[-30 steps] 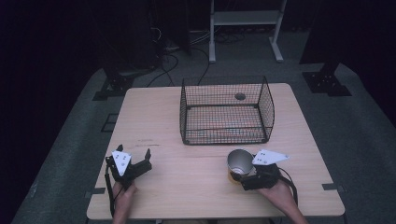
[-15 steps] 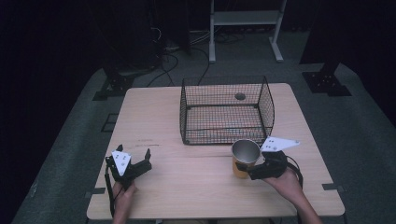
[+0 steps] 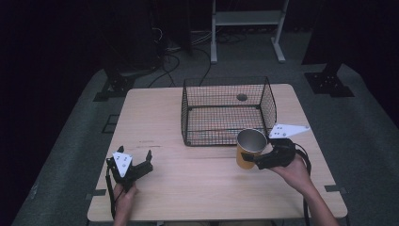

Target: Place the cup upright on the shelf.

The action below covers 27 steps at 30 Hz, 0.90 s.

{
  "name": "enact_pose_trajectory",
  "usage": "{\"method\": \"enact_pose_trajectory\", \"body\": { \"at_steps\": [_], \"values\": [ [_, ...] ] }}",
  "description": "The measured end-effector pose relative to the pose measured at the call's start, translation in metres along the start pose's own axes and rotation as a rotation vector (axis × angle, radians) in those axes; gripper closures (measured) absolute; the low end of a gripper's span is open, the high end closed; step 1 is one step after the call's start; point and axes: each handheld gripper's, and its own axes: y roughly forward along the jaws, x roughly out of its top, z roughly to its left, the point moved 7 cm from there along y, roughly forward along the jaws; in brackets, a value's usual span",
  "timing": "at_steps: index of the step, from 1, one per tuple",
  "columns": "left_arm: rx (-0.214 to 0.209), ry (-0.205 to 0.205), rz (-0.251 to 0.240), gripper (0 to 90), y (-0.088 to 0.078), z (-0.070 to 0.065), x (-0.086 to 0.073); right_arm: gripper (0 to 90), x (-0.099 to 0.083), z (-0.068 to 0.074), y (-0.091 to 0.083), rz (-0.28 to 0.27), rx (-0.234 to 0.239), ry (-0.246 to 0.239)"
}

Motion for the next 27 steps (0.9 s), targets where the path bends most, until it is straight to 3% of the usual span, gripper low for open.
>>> {"method": "enact_pose_trajectory", "body": {
  "at_steps": [13, 27],
  "values": [
    [0.001, -0.001, 0.007, 0.8, 0.000, 0.000, 0.000, 14.6, 0.032, -0.021, -0.003, 0.009, 0.005, -0.009],
    [0.001, -0.001, 0.005, 0.8, 0.000, 0.000, 0.000, 14.6, 0.077, -0.042, 0.013, 0.029, 0.001, -0.039]
  ]
}}
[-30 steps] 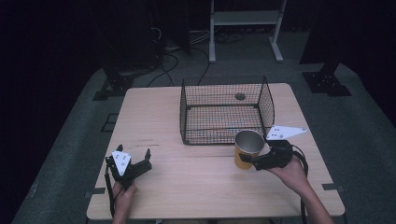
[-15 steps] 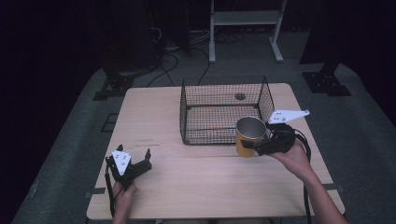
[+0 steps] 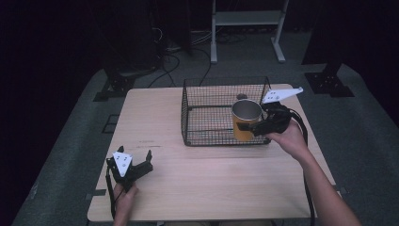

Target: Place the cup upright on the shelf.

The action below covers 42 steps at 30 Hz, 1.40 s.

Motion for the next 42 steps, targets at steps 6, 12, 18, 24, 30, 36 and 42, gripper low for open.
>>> {"method": "enact_pose_trajectory", "body": {
  "at_steps": [6, 12, 18, 24, 30, 36, 42],
  "values": [
    [-0.002, -0.002, -0.001, 0.8, 0.000, 0.000, 0.000, 14.6, 0.011, -0.013, 0.013, 0.022, -0.015, 0.000],
    [-0.002, -0.003, -0.001, 0.8, 0.000, 0.000, 0.000, 14.5, 0.018, -0.027, 0.027, 0.040, -0.027, 0.010],
    [-0.001, -0.006, -0.001, 0.8, 0.000, 0.000, 0.000, 14.5, 0.024, -0.039, 0.041, 0.060, -0.033, 0.015],
    [-0.001, -0.007, -0.001, 0.8, 0.000, 0.001, 0.000, 14.5, 0.027, -0.047, 0.054, 0.080, -0.038, 0.016],
    [0.000, -0.012, -0.003, 0.8, 0.000, 0.001, 0.000, 14.5, 0.029, -0.055, 0.066, 0.083, -0.046, 0.029],
    [-0.002, -0.009, -0.003, 0.8, 0.000, 0.000, 0.000, 14.5, 0.025, -0.064, 0.085, 0.097, -0.044, 0.039],
    [-0.002, -0.012, -0.005, 0.8, 0.000, 0.001, 0.000, 14.4, 0.021, -0.073, 0.098, 0.100, -0.023, 0.062]
  ]
}}
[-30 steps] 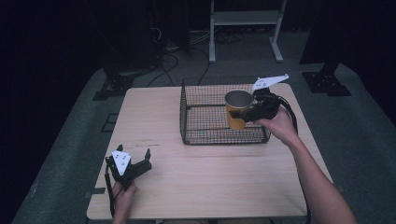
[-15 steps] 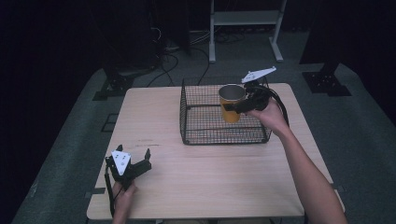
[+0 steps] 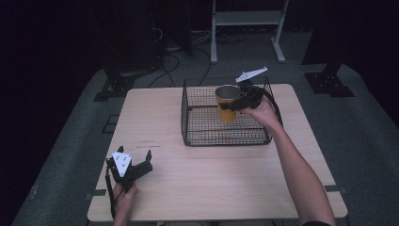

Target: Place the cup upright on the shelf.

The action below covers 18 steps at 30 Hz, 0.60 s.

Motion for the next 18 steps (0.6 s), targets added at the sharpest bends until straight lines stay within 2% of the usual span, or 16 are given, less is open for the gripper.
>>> {"method": "enact_pose_trajectory", "body": {
  "at_steps": [18],
  "values": [
    [-0.002, 0.001, -0.003, 0.8, 0.000, 0.000, 0.000, 14.2, -0.008, -0.008, 0.041, 0.070, 0.003, 0.014]
  ]
}}
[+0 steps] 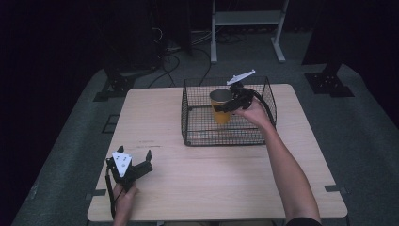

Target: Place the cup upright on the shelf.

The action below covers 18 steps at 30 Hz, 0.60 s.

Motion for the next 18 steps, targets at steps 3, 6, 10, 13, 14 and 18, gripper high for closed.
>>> {"method": "enact_pose_trajectory", "body": {
  "at_steps": [3, 6, 10, 13, 14, 18],
  "values": [
    [0.001, -0.001, 0.000, 0.8, 0.000, 0.000, 0.000, 14.2, -0.001, 0.000, 0.005, 0.010, -0.004, -0.008],
    [0.001, 0.000, 0.000, 0.8, 0.000, 0.000, 0.000, 14.2, -0.002, -0.001, 0.010, 0.017, -0.007, -0.008],
    [0.001, -0.001, -0.001, 0.8, 0.000, 0.000, 0.000, 14.1, -0.006, -0.003, 0.017, 0.047, -0.012, -0.016],
    [0.000, -0.001, 0.000, 0.8, 0.000, 0.000, 0.000, 14.1, -0.009, -0.006, 0.021, 0.052, -0.015, -0.012],
    [0.000, -0.001, -0.001, 0.8, 0.000, 0.000, 0.000, 14.1, -0.010, -0.006, 0.022, 0.055, -0.010, -0.011],
    [0.000, 0.000, -0.002, 0.8, 0.000, 0.000, 0.000, 14.1, -0.013, -0.007, 0.027, 0.081, -0.016, -0.019]
  ]
}}
